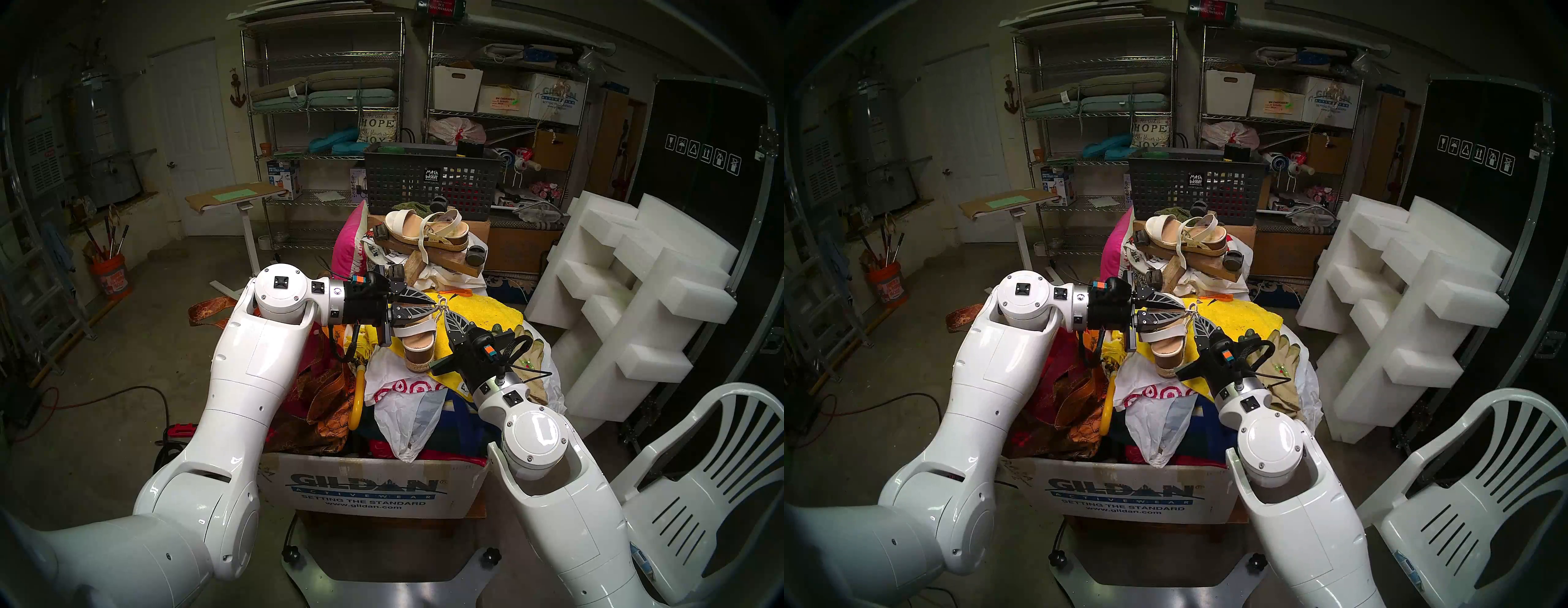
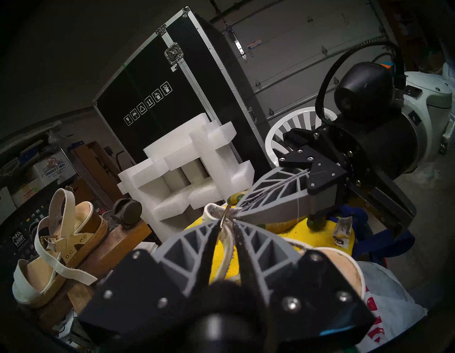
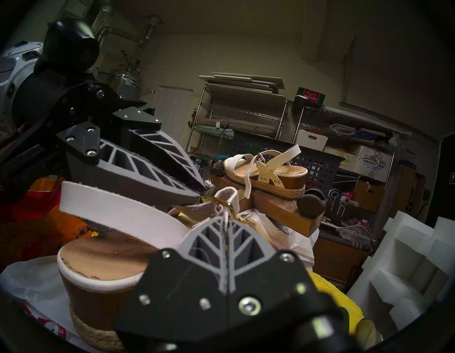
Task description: Unbuckle a shoe
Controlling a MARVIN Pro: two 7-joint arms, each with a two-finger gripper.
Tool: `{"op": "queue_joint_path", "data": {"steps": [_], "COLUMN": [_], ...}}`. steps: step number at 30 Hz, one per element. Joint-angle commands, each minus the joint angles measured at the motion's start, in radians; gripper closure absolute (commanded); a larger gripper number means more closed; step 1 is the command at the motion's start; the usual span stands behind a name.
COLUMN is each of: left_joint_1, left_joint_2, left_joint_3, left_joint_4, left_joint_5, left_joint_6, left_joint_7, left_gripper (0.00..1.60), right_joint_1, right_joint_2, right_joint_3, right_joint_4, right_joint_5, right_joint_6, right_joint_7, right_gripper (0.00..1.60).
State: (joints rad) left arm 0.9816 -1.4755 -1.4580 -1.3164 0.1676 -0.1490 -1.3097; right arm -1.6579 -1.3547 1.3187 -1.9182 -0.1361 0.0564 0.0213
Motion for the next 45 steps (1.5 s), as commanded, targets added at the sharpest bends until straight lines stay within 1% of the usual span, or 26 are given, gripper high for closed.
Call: {"op": "queue_joint_path", "data": {"steps": [1,4,5,7,8,10,12,15,19,22,29,32,45], "left_joint_1": [-0.03,-0.032,-0.035,-0.033,-0.031,-0.028,-0.027,-0.027,-0.018,-0.014,-0.018,-0.02,-0.021], "left_joint_2": [-0.012,-0.013,-0.014,-0.015,-0.016,-0.015,-0.013,-0.006,0.0,-0.001,-0.006,-0.009,-0.021], "left_joint_3": [-0.006,-0.006,-0.005,-0.006,-0.007,-0.009,-0.01,-0.014,-0.018,-0.014,-0.01,-0.011,-0.011], "left_joint_4": [0.008,0.011,0.012,0.008,0.002,-0.004,-0.008,-0.016,-0.022,-0.017,-0.003,0.002,0.017], "left_joint_5": [0.007,0.007,0.0,-0.004,-0.011,-0.013,-0.014,-0.015,-0.014,0.001,0.019,0.026,0.038], "left_joint_6": [-0.022,-0.023,-0.012,-0.003,0.015,0.02,0.022,0.039,0.038,0.016,-0.01,-0.018,-0.034], "left_joint_7": [0.027,0.026,0.011,0.006,-0.004,-0.005,-0.007,-0.021,-0.034,-0.024,-0.007,0.0,0.002], "left_gripper": [0.83,0.83,0.82,0.81,0.8,0.76,0.77,0.67,0.68,0.71,0.8,0.78,0.8], "right_joint_1": [0.011,0.011,0.012,0.012,0.013,0.015,0.015,0.016,0.017,0.016,0.014,0.013,0.009], "right_joint_2": [0.002,0.003,0.002,0.002,0.0,-0.002,-0.003,-0.005,-0.008,-0.008,-0.009,-0.008,-0.007], "right_joint_3": [0.002,0.002,0.002,0.001,0.001,0.0,0.0,0.0,-0.001,-0.002,-0.006,-0.007,-0.015], "right_joint_4": [-0.026,-0.025,-0.024,-0.023,-0.021,-0.019,-0.018,-0.017,-0.016,-0.017,-0.02,-0.022,-0.029], "right_joint_5": [0.007,0.009,0.009,0.009,0.008,0.007,0.006,0.004,0.001,0.0,-0.005,-0.008,-0.007], "right_joint_6": [-0.009,-0.01,-0.011,-0.01,-0.01,-0.01,-0.01,-0.01,-0.011,-0.011,-0.009,-0.011,-0.01], "right_joint_7": [0.009,0.012,0.014,0.016,0.018,0.019,0.02,0.02,0.019,0.018,0.011,0.008,0.011], "right_gripper": [1.6,1.6,1.6,1.6,1.6,1.6,1.6,1.6,1.6,1.6,1.6,1.6,1.6]}}
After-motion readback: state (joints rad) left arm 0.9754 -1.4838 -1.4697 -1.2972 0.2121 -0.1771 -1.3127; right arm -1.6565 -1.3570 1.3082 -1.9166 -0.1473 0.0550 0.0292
